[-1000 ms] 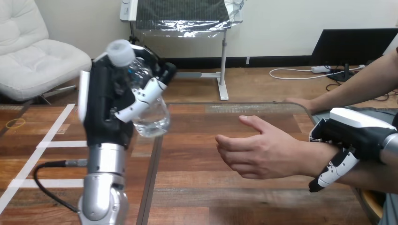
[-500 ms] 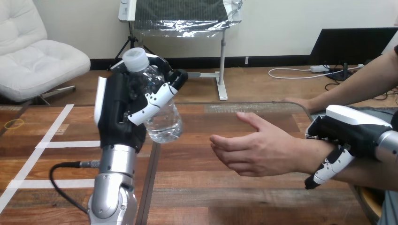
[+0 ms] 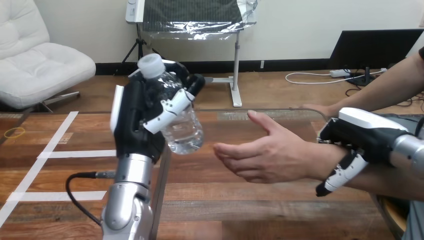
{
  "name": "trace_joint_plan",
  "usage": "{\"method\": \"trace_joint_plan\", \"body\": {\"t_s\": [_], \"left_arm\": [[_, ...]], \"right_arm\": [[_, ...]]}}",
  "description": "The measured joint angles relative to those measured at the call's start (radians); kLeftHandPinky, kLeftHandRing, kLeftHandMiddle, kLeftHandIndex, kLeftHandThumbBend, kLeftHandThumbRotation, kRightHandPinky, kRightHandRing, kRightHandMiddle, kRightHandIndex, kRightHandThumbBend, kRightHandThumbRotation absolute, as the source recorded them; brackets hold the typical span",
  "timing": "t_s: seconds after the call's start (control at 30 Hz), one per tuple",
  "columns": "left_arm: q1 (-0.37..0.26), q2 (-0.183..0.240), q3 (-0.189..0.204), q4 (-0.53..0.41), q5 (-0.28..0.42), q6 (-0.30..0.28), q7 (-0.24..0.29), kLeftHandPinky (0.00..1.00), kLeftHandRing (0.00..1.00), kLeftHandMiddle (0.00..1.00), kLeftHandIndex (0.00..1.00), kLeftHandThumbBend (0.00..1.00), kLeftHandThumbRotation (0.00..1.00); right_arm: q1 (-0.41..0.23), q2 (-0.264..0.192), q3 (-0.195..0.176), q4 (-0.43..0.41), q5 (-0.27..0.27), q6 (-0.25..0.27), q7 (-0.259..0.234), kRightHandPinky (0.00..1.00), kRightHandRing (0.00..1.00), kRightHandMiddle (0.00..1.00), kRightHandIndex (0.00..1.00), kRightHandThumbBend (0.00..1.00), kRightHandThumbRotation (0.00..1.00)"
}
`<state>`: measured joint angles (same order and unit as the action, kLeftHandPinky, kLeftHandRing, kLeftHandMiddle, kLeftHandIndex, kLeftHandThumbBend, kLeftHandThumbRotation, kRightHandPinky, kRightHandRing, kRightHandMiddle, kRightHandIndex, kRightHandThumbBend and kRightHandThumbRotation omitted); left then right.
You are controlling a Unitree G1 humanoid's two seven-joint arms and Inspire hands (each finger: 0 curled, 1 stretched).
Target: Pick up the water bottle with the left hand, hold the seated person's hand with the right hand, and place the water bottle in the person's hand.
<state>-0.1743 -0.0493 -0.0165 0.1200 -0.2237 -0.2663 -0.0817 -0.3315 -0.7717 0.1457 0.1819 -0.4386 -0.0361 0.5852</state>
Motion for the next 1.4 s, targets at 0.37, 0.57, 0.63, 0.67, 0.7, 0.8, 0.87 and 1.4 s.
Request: {"method": "trace_joint_plan", "body": {"t_s": [0.37,0.57,0.63,0.67,0.7,0.8,0.87,1.4], "left_arm": [[-0.015,0.0,-0.046,0.083,0.036,-0.049,0.0,0.28,0.34,0.4,0.43,0.66,0.0],[-0.027,-0.001,-0.065,0.12,0.04,-0.078,-0.001,0.29,0.34,0.4,0.43,0.66,0.0],[-0.03,-0.002,-0.07,0.127,0.039,-0.081,-0.001,0.29,0.34,0.4,0.43,0.66,0.0],[-0.032,-0.002,-0.073,0.129,0.038,-0.083,-0.001,0.29,0.34,0.4,0.43,0.66,0.0],[-0.033,-0.002,-0.076,0.131,0.035,-0.084,-0.002,0.29,0.34,0.4,0.43,0.66,0.0],[-0.038,-0.003,-0.085,0.137,0.028,-0.085,-0.005,0.28,0.34,0.4,0.43,0.66,0.0],[-0.043,-0.003,-0.088,0.142,0.024,-0.085,-0.008,0.28,0.33,0.39,0.43,0.66,0.0],[-0.08,-0.009,-0.097,0.155,-0.04,-0.084,-0.011,0.28,0.33,0.39,0.43,0.68,0.0]], "right_arm": [[-0.028,0.044,0.022,-0.02,-0.014,0.045,0.001,0.17,0.23,0.31,0.33,0.82,0.01],[-0.041,0.067,0.037,-0.03,-0.021,0.061,0.002,0.16,0.22,0.31,0.32,0.81,0.02],[-0.044,0.073,0.044,-0.035,-0.026,0.067,0.002,0.16,0.22,0.31,0.32,0.81,0.02],[-0.045,0.076,0.047,-0.038,-0.028,0.07,0.002,0.16,0.22,0.31,0.32,0.81,0.02],[-0.046,0.079,0.049,-0.041,-0.029,0.073,0.002,0.16,0.22,0.31,0.32,0.81,0.02],[-0.048,0.09,0.053,-0.046,-0.029,0.078,0.004,0.16,0.22,0.31,0.32,0.81,0.02],[-0.051,0.097,0.053,-0.047,-0.029,0.08,0.006,0.16,0.22,0.31,0.32,0.82,0.02],[-0.074,0.128,0.073,-0.059,-0.035,0.099,0.018,0.16,0.22,0.3,0.33,0.83,0.04]]}}
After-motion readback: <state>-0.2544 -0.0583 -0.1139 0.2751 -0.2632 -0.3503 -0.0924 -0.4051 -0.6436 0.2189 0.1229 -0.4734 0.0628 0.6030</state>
